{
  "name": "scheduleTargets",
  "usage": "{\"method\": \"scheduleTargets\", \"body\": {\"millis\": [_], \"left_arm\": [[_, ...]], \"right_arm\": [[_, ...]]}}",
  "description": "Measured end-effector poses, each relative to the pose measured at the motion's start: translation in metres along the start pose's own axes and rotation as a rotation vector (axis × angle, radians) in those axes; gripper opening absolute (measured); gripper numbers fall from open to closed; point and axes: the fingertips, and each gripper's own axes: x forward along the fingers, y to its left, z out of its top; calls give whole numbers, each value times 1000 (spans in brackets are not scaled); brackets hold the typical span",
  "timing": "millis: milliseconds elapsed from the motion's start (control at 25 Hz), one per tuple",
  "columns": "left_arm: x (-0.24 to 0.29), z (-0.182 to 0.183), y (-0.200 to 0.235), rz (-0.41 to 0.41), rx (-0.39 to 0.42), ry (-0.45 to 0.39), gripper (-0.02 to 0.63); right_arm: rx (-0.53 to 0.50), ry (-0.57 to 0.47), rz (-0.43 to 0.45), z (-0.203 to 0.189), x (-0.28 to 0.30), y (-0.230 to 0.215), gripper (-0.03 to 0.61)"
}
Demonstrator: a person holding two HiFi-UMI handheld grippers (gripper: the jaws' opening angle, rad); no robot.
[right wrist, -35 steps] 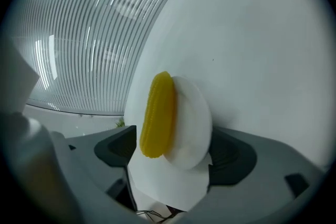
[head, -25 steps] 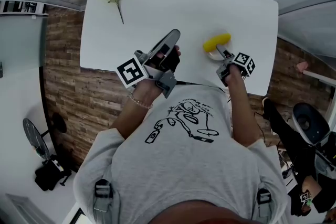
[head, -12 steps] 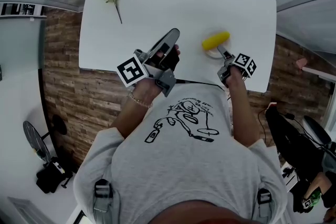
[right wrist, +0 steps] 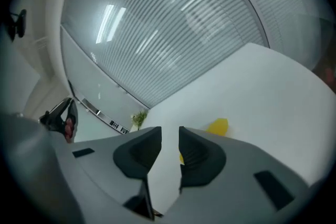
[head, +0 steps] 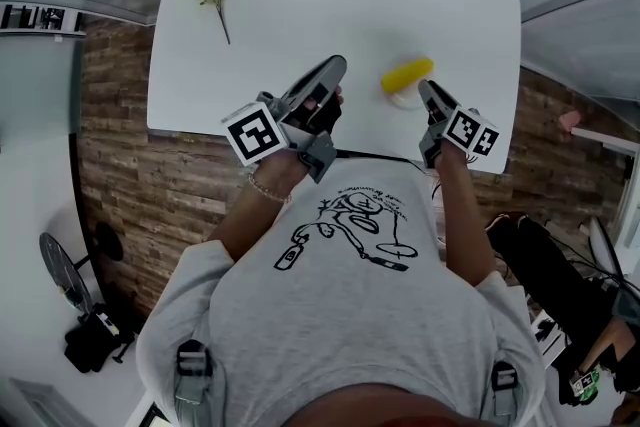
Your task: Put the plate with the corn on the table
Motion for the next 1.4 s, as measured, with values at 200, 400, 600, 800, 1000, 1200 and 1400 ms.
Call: {"method": "scheduleTargets", "body": {"millis": [200, 400, 600, 800, 1000, 1200, 1400], "left_arm": [[-5, -7, -14, 13, 205, 27, 31], [-11, -20, -44, 20, 473, 31, 31], [-12, -21, -63, 37, 696, 19, 31], [-12, -22, -87, 40, 870, 1, 31], [-10, -22, -108, 21, 943, -26, 31], [-11, -22, -133, -2, 1017, -47, 31], [-13, -20, -152, -24, 1034, -67, 31]], "right_arm": [[-335, -91, 58, 24, -25, 57, 69], [-589, -156, 69, 38, -67, 109, 46], [-745, -217, 76, 52, -94, 151, 34], [-848, -272, 82, 66, -122, 186, 21], [-929, -322, 93, 77, -143, 215, 8], [-949, -359, 98, 86, -163, 234, 8], [-950, -380, 109, 90, -175, 252, 7]]}}
